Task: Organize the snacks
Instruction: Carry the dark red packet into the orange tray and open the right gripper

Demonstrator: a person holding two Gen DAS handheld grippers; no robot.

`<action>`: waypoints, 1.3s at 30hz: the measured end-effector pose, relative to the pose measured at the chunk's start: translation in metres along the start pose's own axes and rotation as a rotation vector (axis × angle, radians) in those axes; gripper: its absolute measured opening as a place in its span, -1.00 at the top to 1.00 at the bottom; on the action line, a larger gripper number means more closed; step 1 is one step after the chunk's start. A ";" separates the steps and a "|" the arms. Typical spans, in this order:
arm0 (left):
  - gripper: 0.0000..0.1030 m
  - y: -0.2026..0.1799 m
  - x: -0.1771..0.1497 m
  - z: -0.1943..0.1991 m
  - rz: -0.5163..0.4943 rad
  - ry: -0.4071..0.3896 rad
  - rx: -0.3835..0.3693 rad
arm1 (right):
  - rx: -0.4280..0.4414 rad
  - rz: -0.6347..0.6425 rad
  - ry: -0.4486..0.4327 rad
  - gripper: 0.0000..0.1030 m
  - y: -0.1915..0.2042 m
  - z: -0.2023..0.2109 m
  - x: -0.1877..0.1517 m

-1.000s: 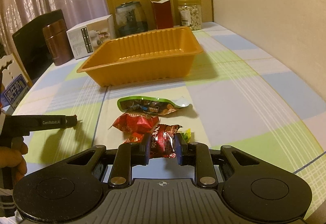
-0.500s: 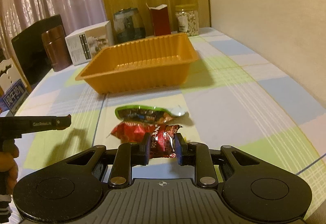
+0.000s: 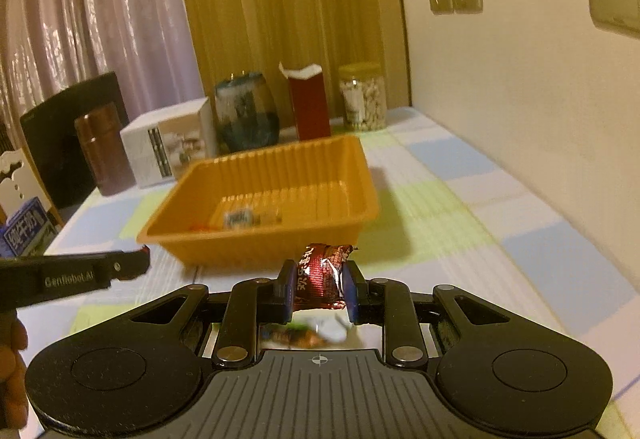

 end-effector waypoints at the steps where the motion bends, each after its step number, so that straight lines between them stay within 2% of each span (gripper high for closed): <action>1: 0.61 -0.002 0.002 -0.003 0.000 -0.001 -0.005 | 0.003 0.000 -0.005 0.52 0.000 -0.003 0.003; 17: 0.61 -0.011 0.027 -0.046 -0.033 -0.020 -0.041 | 0.060 0.002 -0.051 0.52 0.000 -0.060 0.045; 30: 0.61 0.019 0.041 -0.078 0.001 -0.021 -0.021 | 0.094 -0.042 -0.022 0.52 -0.001 -0.114 0.049; 39: 0.61 0.035 0.045 -0.097 0.033 -0.009 -0.012 | 0.083 -0.071 0.002 0.52 -0.007 -0.134 0.048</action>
Point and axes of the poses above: each gripper's, at about its wrist camera, not at the fingertips, and z roughly against the way its jaws point, y to its left, x to its top, the point moved 1 cm from there along -z, roughly the way its jaws point, and after that the axes turned 14 degrees about -y, right-handed, at the moved point
